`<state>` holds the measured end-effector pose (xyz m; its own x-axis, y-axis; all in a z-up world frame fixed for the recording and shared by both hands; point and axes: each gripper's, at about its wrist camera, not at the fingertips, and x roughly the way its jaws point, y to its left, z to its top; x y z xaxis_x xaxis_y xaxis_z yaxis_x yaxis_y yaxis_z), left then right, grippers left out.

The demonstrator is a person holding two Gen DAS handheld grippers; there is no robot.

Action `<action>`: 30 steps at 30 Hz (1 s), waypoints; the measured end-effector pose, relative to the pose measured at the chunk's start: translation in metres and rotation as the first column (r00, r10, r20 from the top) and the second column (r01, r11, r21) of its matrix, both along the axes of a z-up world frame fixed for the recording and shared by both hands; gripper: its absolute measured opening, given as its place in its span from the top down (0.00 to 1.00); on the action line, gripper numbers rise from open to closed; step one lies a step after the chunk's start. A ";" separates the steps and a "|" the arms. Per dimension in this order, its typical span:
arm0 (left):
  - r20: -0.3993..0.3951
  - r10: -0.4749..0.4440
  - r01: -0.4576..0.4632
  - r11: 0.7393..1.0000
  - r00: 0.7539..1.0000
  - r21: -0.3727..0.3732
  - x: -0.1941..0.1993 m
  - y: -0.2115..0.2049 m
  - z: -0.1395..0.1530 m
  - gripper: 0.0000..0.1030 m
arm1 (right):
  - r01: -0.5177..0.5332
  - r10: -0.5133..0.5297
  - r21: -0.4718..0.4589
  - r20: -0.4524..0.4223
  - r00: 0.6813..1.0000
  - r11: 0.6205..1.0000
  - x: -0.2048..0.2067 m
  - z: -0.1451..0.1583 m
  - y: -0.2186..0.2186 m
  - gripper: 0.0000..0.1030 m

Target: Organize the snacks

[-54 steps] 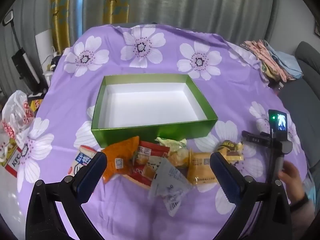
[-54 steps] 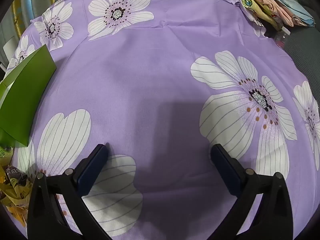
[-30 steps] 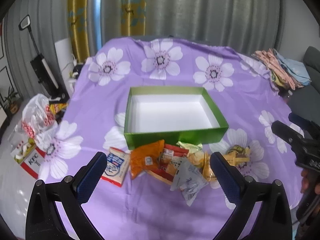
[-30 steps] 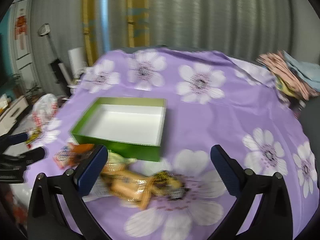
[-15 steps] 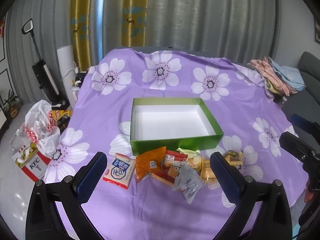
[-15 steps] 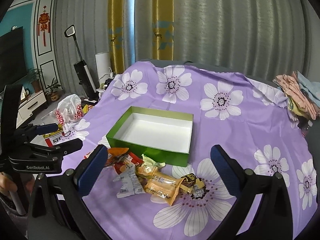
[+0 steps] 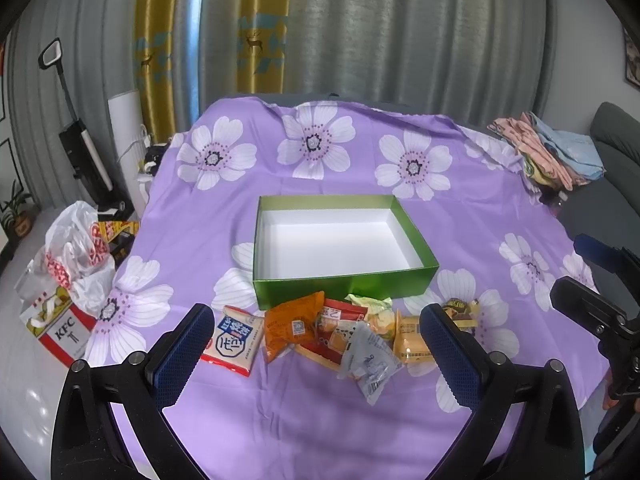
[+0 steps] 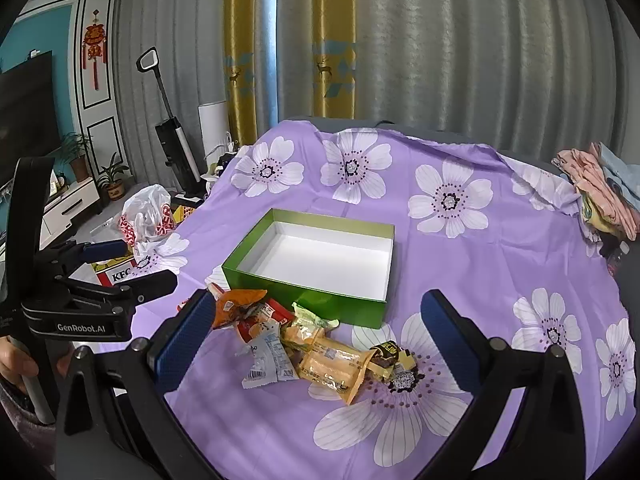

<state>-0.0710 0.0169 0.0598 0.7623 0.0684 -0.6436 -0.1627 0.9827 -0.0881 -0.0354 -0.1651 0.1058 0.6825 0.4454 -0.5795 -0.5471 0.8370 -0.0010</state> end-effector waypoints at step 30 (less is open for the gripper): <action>-0.140 -0.103 0.055 0.949 0.985 -0.310 0.028 0.016 -0.085 0.01 | -0.122 0.166 0.159 -0.306 0.937 0.980 0.024 -0.106 -0.003 0.06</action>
